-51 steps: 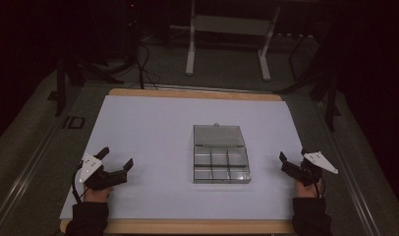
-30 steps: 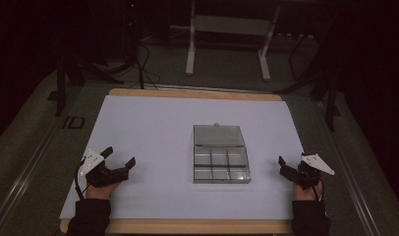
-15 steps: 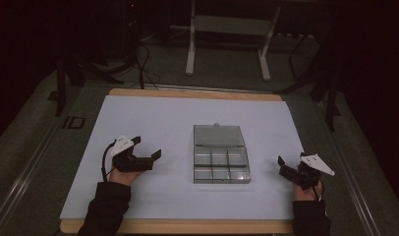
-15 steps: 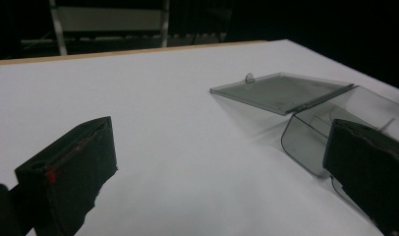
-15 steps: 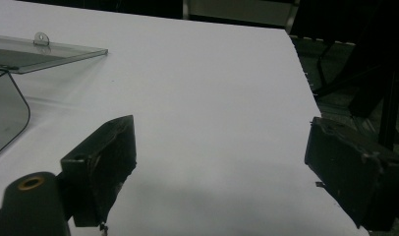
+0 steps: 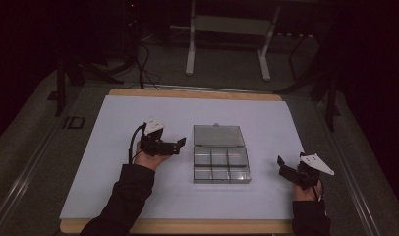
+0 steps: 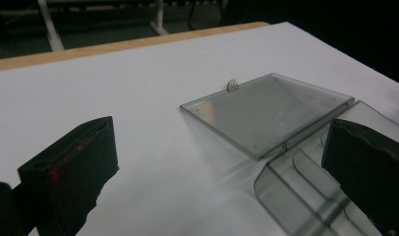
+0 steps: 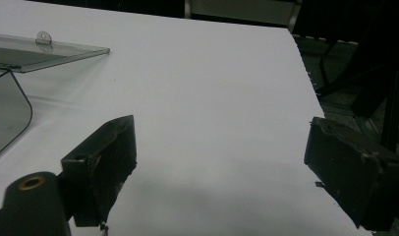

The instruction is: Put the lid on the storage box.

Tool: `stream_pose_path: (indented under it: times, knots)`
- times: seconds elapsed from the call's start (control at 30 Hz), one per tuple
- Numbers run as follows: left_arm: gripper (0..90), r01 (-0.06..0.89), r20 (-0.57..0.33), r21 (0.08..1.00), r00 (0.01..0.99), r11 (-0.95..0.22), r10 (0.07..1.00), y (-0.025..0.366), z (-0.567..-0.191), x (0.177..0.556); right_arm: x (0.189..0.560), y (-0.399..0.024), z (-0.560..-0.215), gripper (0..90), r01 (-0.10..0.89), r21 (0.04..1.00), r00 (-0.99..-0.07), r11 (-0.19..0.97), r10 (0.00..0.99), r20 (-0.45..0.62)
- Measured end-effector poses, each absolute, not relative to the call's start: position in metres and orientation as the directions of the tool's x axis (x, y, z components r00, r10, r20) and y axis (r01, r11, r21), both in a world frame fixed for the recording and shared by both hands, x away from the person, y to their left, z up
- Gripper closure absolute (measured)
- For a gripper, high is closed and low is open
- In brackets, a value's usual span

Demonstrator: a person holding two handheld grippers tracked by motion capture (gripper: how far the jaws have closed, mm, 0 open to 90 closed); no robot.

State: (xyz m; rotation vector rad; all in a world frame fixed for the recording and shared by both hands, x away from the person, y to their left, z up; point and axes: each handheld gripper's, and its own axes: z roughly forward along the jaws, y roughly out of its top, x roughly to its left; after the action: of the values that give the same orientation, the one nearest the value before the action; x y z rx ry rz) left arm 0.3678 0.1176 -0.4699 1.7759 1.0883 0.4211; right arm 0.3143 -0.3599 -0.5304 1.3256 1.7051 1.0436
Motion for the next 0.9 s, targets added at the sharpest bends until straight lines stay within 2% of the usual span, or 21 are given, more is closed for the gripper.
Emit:
stream_pose_path:
  times: [0.2, 0.43, 0.63, 0.73, 0.77, 0.9]
  knots:
    - [1.6, 0.56, -0.254, 0.824, 0.507, -0.091, 0.824, 0.098, -0.466, 0.394, 0.315, -0.36, -0.53, 12.3, 0.389, 0.91, -0.209, 0.142, 0.976, -0.063]
    - [3.6, 0.617, -0.284, 0.781, 0.486, -0.094, 0.827, 0.076, -0.467, 0.413, 0.315, -0.359, -0.531, 12.4, 0.388, 0.91, -0.208, 0.148, 0.976, -0.07]
    - [19.0, 0.732, -0.355, 0.675, 0.434, -0.094, 0.828, 0.061, -0.479, 0.428, 0.314, -0.359, -0.531, 12.4, 0.389, 0.909, -0.207, 0.15, 0.976, -0.073]
    - [30.7, 0.763, -0.379, 0.64, 0.411, -0.086, 0.829, 0.06, -0.485, 0.429, 0.314, -0.359, -0.531, 12.4, 0.39, 0.908, -0.208, 0.152, 0.975, -0.074]
    - [32.9, 0.793, -0.415, 0.606, 0.382, -0.062, 0.826, 0.062, -0.491, 0.431, 0.314, -0.359, -0.531, 12.4, 0.389, 0.908, -0.209, 0.153, 0.975, -0.075]
    - [34.1, 0.826, -0.466, 0.562, 0.354, -0.038, 0.811, 0.061, -0.498, 0.433, 0.314, -0.358, -0.531, 12.4, 0.389, 0.908, -0.208, 0.156, 0.975, -0.078]
